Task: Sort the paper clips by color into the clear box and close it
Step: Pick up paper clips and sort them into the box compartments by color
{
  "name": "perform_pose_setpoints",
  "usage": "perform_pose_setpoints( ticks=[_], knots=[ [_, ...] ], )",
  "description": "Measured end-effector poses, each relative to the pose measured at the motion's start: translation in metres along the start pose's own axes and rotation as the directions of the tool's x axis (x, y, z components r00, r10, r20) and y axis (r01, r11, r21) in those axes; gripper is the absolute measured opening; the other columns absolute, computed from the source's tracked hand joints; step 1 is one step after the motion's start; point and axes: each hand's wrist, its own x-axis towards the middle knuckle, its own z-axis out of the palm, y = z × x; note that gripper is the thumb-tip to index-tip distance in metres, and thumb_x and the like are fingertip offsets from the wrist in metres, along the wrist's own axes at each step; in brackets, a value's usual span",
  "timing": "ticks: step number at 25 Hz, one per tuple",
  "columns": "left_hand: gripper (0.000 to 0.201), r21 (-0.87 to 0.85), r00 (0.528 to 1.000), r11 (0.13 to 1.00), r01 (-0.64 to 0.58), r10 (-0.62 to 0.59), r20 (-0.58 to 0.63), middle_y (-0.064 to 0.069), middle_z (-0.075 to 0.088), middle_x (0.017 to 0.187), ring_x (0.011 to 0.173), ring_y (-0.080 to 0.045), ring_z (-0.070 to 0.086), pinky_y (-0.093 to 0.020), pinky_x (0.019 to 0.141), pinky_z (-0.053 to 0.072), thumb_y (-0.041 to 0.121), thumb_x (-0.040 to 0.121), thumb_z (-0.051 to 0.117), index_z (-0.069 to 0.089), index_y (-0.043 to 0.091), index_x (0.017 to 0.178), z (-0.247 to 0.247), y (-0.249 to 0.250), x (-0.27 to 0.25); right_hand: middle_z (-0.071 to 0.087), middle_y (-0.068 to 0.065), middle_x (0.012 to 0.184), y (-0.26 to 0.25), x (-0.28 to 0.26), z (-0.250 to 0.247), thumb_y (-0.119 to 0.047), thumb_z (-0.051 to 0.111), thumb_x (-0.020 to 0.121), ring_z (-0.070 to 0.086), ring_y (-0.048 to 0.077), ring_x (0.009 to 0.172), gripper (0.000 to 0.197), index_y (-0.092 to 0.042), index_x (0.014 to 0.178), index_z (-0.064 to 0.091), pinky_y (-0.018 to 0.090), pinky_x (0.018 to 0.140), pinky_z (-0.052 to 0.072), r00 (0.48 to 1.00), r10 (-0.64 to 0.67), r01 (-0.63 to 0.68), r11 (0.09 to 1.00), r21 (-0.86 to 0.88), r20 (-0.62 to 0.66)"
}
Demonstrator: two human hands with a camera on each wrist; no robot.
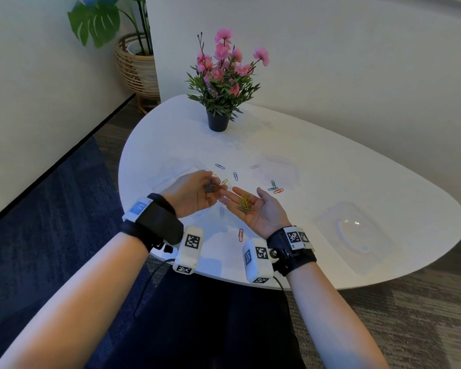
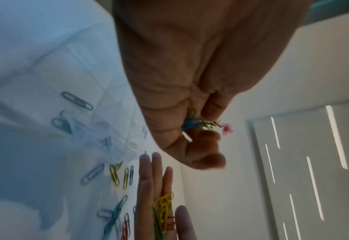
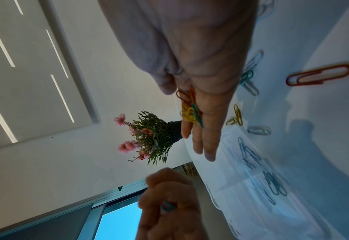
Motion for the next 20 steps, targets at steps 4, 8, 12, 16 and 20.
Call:
perform_pose_setpoints(
  ticks=[4,8,12,16,20],
  knots=[
    [0.044,-0.172,0.989,0.985,0.027,-0.002,0.147,-0.023,0.071,0.104,0.087,-0.025,0.074,-0.029,0.081,0.057,0.02,0.099,0.026,0.058,-0.008,0.112,-0.008,-0.003,-0.008,0.065,0.028,0.109,0.0,0.0,-0.001,-0.04,0.026,0.099,0.068,0.042,0.095,0.061,0.01,0.117,0.056,0.045,0.087,0.053,1.0,-0.007,0.007,1.0,0.004,-0.024],
    [0.044,-0.158,0.986,0.987,0.031,-0.004,0.164,-0.029,0.058,0.125,0.095,-0.028,0.071,-0.03,0.088,0.056,0.016,0.098,0.027,0.049,-0.01,0.125,-0.012,-0.004,-0.011,0.069,0.03,0.098,-0.001,-0.002,0.0,-0.04,0.027,0.1,0.069,0.043,0.088,0.059,0.01,0.109,0.059,0.047,0.085,0.052,0.999,-0.016,0.016,1.0,0.006,-0.047],
    [0.033,-0.129,0.99,0.985,-0.117,0.125,0.062,-0.025,0.067,0.112,0.089,-0.022,0.074,-0.024,0.084,0.057,0.0,0.098,0.032,0.049,-0.008,0.125,-0.029,0.017,-0.017,0.065,0.033,0.109,-0.003,-0.003,-0.003,-0.04,0.026,0.1,0.066,0.048,0.096,0.06,0.011,0.116,0.053,0.05,0.089,0.05,1.0,-0.021,0.022,0.999,0.048,-0.019],
    [0.026,-0.12,0.975,0.971,-0.205,0.193,-0.109,-0.014,0.077,0.081,0.077,-0.016,0.075,-0.018,0.07,0.06,0.002,0.099,0.034,0.05,-0.008,0.117,-0.054,0.039,-0.019,0.064,0.033,0.11,-0.006,-0.003,-0.004,-0.039,0.026,0.1,0.066,0.047,0.097,0.058,0.01,0.117,0.053,0.049,0.092,0.048,0.999,-0.026,0.027,0.999,0.046,-0.03],
    [0.024,0.004,0.958,0.989,-0.147,0.144,-0.247,-0.003,0.074,0.063,0.055,-0.006,0.071,-0.013,0.054,0.057,0.012,0.1,0.039,0.059,0.0,0.096,-0.06,0.039,-0.005,0.065,0.032,0.11,-0.005,-0.002,-0.005,-0.039,0.027,0.1,0.066,0.046,0.097,0.057,0.009,0.116,0.054,0.049,0.091,0.049,0.999,-0.023,0.025,0.999,0.034,-0.04]
  ],
)
